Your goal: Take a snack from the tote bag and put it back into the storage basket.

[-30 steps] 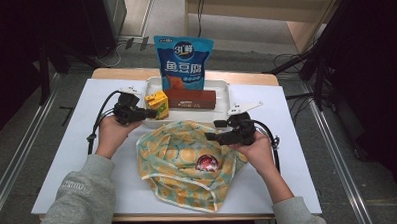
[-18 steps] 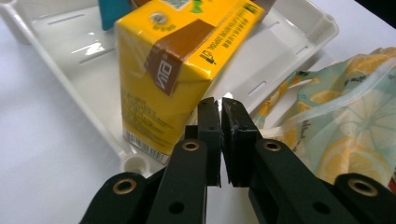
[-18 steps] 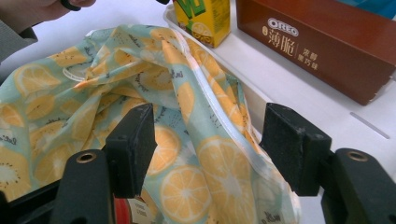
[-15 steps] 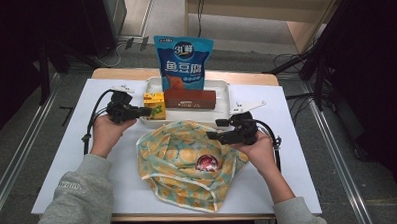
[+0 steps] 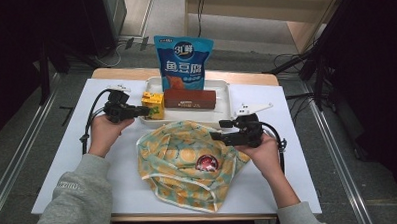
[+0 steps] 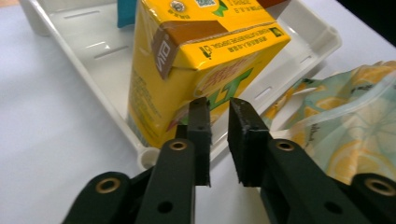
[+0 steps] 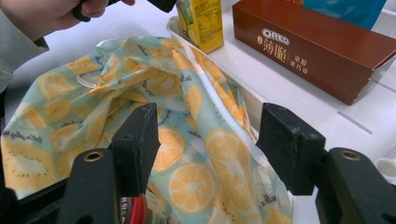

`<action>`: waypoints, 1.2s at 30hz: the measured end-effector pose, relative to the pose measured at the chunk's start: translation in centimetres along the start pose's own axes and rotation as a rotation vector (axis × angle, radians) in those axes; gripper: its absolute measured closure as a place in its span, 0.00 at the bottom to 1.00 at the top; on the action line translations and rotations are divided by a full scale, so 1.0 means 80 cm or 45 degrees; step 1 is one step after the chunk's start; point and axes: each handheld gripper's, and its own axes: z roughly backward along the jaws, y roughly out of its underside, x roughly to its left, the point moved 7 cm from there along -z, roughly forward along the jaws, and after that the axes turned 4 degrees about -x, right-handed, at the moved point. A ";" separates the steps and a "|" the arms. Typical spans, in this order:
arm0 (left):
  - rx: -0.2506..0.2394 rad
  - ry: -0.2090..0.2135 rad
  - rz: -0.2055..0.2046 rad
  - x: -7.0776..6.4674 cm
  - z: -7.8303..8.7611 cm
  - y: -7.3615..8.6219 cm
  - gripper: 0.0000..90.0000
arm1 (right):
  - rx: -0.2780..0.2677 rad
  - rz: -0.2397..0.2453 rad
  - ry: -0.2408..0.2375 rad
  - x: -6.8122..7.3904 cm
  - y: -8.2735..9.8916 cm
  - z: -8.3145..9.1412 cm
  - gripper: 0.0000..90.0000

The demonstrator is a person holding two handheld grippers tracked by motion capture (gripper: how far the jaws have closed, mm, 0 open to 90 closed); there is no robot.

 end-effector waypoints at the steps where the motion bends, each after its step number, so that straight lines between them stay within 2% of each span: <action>1: -0.001 0.003 0.000 -0.001 0.001 0.000 0.85 | 0.002 -0.001 0.006 0.001 0.000 0.002 0.43; 7: 0.007 0.048 0.016 -0.009 0.005 -0.001 0.73 | 0.012 0.002 0.000 0.009 0.002 0.005 0.44; 13: 0.019 0.067 0.008 -0.018 0.011 -0.002 0.63 | 0.021 0.024 -0.006 0.019 0.005 0.007 0.46; 18: 0.017 0.071 0.001 -0.026 0.016 -0.003 0.52 | 0.012 0.030 -0.010 0.026 0.006 0.010 0.47; 29: 0.048 0.100 -0.043 -0.039 0.022 0.006 0.43 | 0.018 0.009 -0.007 0.031 0.019 0.013 0.48; 32: 0.046 0.098 -0.046 -0.041 0.024 0.008 0.42 | 0.026 -0.014 -0.018 0.033 0.023 0.010 0.48; 36: 0.036 0.094 -0.050 -0.040 0.027 0.009 0.40 | 0.046 -0.002 -0.024 0.037 0.028 0.007 0.48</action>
